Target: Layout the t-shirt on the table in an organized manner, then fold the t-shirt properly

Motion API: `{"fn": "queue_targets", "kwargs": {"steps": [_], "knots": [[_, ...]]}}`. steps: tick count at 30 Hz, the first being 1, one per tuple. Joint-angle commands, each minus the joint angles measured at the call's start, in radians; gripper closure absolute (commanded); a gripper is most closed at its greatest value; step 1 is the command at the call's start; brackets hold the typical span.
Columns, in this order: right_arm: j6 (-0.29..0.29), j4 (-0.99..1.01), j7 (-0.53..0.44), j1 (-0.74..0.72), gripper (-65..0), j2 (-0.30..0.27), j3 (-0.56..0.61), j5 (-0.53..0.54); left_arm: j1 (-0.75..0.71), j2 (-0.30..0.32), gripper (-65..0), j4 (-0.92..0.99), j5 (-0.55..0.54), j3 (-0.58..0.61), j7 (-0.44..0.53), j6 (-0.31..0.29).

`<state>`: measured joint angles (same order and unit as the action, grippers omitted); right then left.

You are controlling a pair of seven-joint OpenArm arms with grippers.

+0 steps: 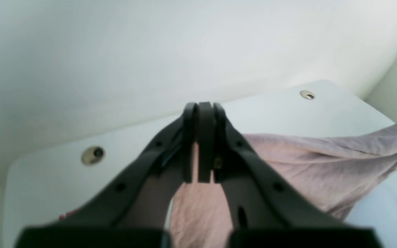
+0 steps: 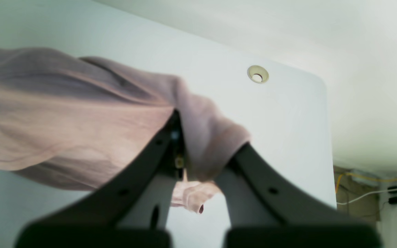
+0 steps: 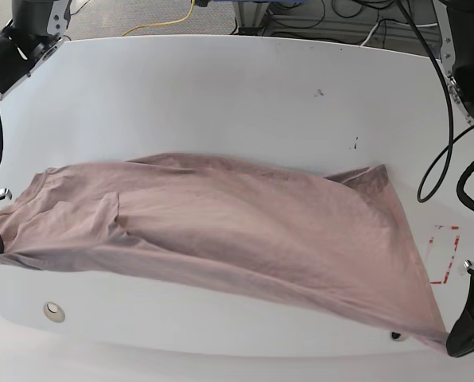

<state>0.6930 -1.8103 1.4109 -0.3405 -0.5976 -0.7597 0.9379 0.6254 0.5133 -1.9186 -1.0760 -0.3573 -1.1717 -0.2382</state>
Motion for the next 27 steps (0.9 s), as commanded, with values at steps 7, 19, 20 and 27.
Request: {"fn": "queue_targets", "kwargs": {"steps": [7, 19, 20, 27], "knots": [[0.005, 0.205, -0.092, -0.332, 0.0, -0.084, 0.176, -0.090, 0.268, -0.107, 0.0, 0.184, 0.127, 0.031, 0.057, 0.006], [0.005, 0.430, -0.144, -0.808, 0.0, -0.149, 0.472, -0.184, 0.623, -0.195, 0.0, 0.351, 0.239, 0.059, 0.057, 0.004], [0.005, 0.438, -0.144, -0.833, 0.0, -0.149, 0.486, -0.184, 0.644, -0.196, 0.0, 0.364, 0.239, 0.068, 0.059, 0.004], [0.005, 0.442, -0.143, -0.909, 0.0, -0.150, 0.512, -0.184, 0.706, -0.199, 0.0, 0.365, 0.230, 0.102, 0.059, 0.004]]}}
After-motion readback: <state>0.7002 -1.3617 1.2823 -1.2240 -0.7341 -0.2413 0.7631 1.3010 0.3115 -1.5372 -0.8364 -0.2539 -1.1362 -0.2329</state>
